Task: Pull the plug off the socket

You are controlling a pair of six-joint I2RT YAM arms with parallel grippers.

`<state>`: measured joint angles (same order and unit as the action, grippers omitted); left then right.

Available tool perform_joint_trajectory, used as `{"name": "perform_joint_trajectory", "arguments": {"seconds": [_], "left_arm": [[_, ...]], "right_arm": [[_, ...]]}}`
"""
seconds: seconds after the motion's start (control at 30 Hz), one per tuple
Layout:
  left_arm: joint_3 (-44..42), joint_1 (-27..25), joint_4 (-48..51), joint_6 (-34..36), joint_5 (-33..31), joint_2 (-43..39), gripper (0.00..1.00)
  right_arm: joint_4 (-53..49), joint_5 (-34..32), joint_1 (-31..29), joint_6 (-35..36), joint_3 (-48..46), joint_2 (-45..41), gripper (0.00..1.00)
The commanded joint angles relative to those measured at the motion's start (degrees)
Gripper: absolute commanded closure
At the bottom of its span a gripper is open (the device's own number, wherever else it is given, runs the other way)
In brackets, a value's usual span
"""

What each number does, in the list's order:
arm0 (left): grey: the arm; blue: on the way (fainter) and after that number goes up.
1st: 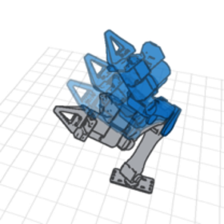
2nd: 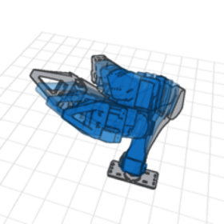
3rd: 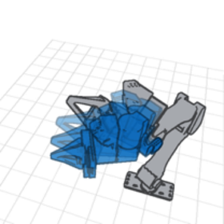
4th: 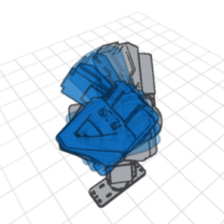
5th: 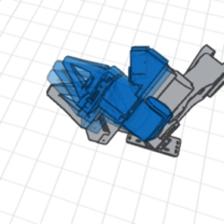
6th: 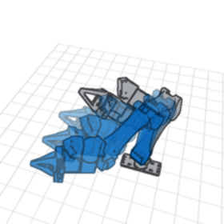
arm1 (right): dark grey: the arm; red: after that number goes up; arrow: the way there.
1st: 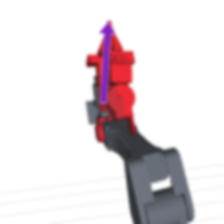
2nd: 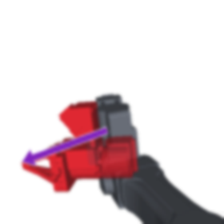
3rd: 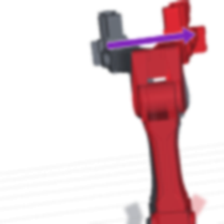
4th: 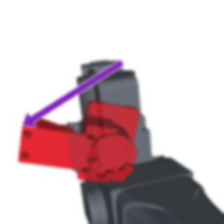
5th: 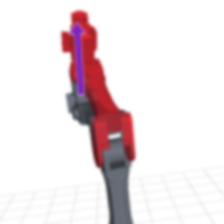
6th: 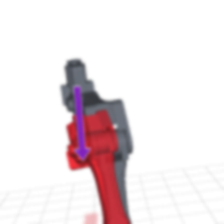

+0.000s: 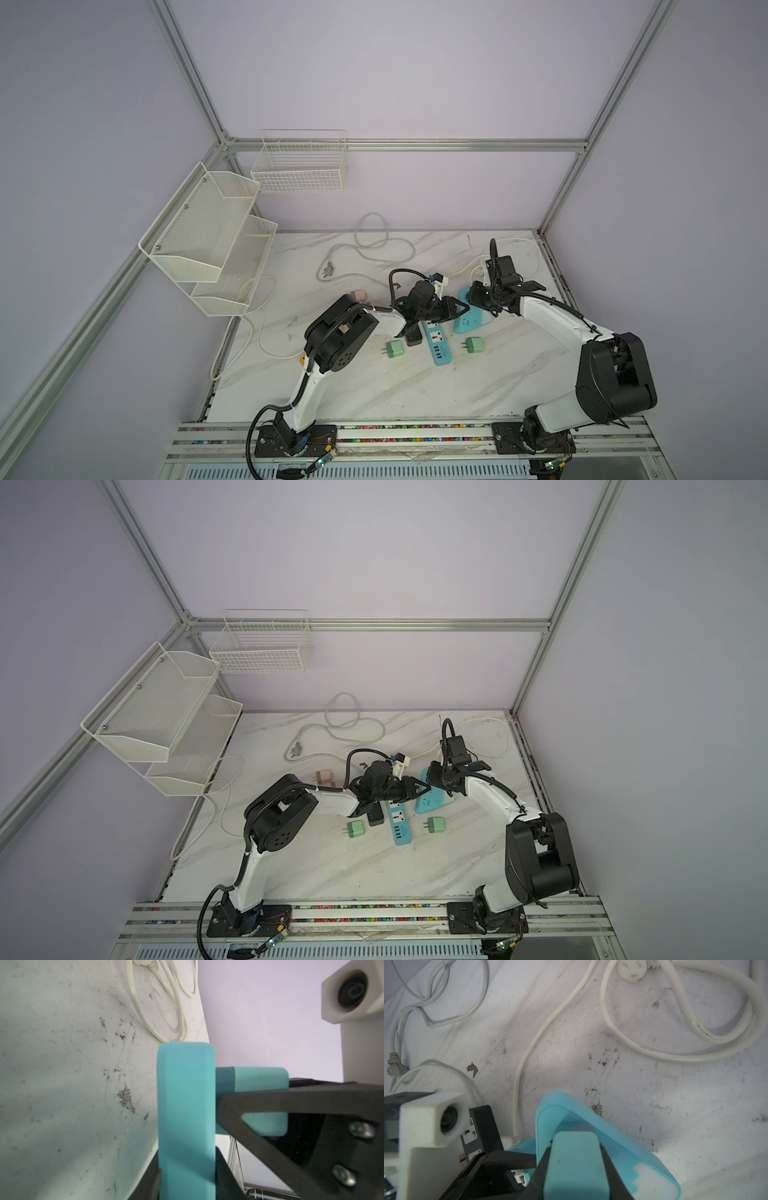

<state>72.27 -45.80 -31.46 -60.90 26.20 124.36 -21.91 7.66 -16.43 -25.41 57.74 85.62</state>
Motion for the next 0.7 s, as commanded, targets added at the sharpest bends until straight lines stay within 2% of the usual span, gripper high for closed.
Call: {"name": "perform_joint_trajectory", "arguments": {"seconds": [0.0, 0.17, 0.23, 0.3, 0.4, 0.47, 0.57, 0.67], "left_arm": [[-1.4, 0.1, 0.7, -0.5, -2.6, -2.6, 1.0], [-1.7, 0.7, 1.3, -1.3, -2.1, -2.5, 1.0], [-1.9, 0.8, 0.7, -1.8, -2.5, -2.5, 1.0], [-1.3, 0.7, 1.5, -1.7, -2.8, -2.4, 1.0], [-1.0, 0.7, 2.1, -1.6, -3.1, -2.6, 1.0], [-1.6, 0.7, 2.1, -1.6, -3.6, -3.0, 1.0], [-2.7, 1.0, 2.5, -1.4, -4.7, -3.7, 1.0], [-3.7, 1.2, 1.4, -2.0, -4.1, -3.8, 1.0]], "right_arm": [[-0.6, -0.2, -1.0, -0.9, 3.1, -0.5, 0.87], [-0.5, 5.0, 4.1, 0.9, 1.8, -2.6, 0.88], [-1.0, 2.7, 4.2, 1.4, 2.4, -3.1, 0.88], [-0.7, 2.0, 3.0, 0.3, 3.3, -2.7, 0.88], [-1.5, -4.4, -4.2, -0.5, 6.0, -0.4, 0.88], [-2.5, -2.5, -5.2, -0.2, 7.3, 1.7, 0.89], [-2.3, -1.7, -2.9, 0.7, 6.4, 1.2, 0.89], [-1.0, 4.2, 4.0, 1.5, 3.8, -0.7, 0.89]]}}
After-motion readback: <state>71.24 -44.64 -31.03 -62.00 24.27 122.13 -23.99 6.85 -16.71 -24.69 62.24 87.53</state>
